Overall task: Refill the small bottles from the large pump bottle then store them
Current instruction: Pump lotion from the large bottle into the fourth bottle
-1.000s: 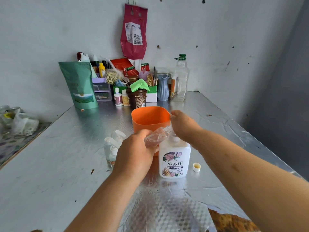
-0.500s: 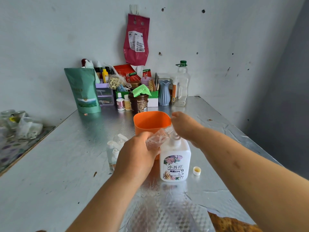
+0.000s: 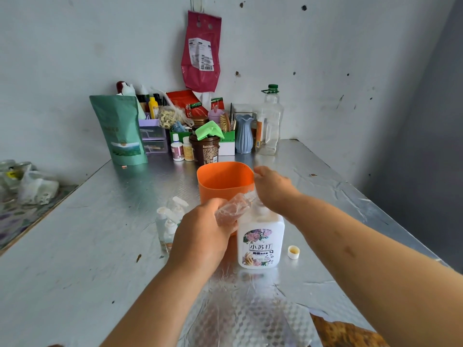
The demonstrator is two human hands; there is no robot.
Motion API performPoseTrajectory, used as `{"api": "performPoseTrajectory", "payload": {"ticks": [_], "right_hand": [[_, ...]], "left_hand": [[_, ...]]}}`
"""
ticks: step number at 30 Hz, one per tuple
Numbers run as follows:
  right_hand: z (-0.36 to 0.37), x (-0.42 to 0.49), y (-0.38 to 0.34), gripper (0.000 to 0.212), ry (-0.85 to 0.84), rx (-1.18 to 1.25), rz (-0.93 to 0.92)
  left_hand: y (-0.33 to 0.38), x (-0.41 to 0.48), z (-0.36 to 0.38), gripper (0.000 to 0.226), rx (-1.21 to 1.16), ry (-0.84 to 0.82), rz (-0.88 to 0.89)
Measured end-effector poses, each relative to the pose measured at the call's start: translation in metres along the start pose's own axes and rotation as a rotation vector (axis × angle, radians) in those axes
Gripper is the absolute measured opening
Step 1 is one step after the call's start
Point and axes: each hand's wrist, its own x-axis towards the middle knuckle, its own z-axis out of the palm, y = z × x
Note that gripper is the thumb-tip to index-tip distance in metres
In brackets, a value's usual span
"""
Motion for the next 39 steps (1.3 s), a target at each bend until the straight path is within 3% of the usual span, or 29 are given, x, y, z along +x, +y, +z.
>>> {"api": "performPoseTrajectory", "payload": {"ticks": [23, 39], "right_hand": [[0.001, 0.006, 0.004, 0.042, 0.039, 0.117, 0.013], [-0.011, -0.005, -0.005, 0.039, -0.017, -0.087, -0.010]], "left_hand": [[0.003, 0.000, 0.000, 0.027, -0.025, 0.022, -0.002], [0.005, 0.000, -0.005, 0.027, -0.018, 0.011, 0.002]]}}
